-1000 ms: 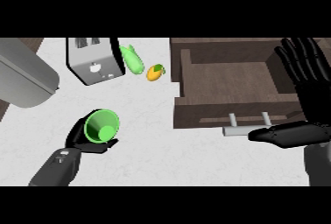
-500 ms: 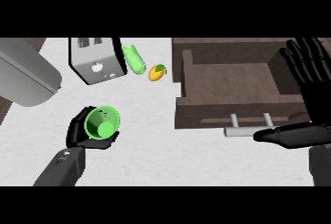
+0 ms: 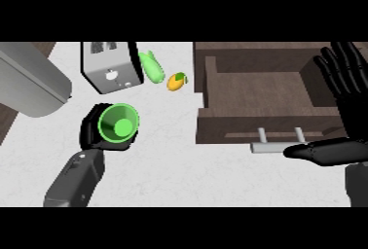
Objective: Pick up the cup, place it into the drawer and close the drawer
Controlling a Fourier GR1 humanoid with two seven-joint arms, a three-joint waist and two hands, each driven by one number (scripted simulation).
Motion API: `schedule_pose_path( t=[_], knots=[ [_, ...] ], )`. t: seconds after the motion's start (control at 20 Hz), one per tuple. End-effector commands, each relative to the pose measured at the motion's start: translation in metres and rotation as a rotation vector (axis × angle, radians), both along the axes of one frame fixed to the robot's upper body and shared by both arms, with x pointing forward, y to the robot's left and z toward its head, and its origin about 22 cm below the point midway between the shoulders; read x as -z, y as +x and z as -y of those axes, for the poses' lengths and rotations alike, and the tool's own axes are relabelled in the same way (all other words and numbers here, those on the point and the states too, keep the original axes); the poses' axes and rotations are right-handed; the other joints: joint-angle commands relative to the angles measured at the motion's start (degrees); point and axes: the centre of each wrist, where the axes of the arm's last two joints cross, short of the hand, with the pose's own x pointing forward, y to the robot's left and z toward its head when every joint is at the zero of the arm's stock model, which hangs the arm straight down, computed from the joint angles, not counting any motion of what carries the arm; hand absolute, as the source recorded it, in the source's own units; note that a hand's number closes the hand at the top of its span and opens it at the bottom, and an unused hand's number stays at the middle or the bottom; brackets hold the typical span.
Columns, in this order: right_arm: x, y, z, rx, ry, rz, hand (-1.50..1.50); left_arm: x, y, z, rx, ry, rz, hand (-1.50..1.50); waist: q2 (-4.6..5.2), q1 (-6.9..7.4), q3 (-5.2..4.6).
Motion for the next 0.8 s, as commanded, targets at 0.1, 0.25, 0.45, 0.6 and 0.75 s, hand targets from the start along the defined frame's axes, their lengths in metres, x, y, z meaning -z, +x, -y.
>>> schedule_pose_path(
  t=[0.1, 0.25, 0.45, 0.6, 0.75],
  knots=[
    [-0.01, 0.004, 0.004, 0.022, -0.029, -0.011, -1.5, -0.066, 0.056, 0.051, 0.159, -0.012, 0.166, 1.5, -0.58, 1.08, 0.14],
    [0.02, -0.013, -0.001, 0.02, -0.005, -0.026, -1.5, -0.107, 0.074, 0.059, 0.212, 0.02, 0.165, 1.5, -0.95, 1.44, 0.22],
    [-0.007, -0.003, 0.008, 0.028, -0.005, -0.003, -1.5, -0.15, 0.087, 0.107, 0.294, 0.02, 0.185, 1.5, -0.68, 1.12, 0.14],
    [0.012, 0.005, 0.009, 0.035, 0.003, -0.014, -1.5, -0.187, 0.091, 0.134, 0.309, 0.07, 0.178, 1.5, -0.63, 1.04, 0.16],
    [0.01, -0.005, 0.005, 0.034, 0.005, 0.002, -1.5, -0.237, 0.101, 0.156, 0.276, 0.074, 0.162, 1.5, -0.54, 0.26, 0.13]
  ],
)
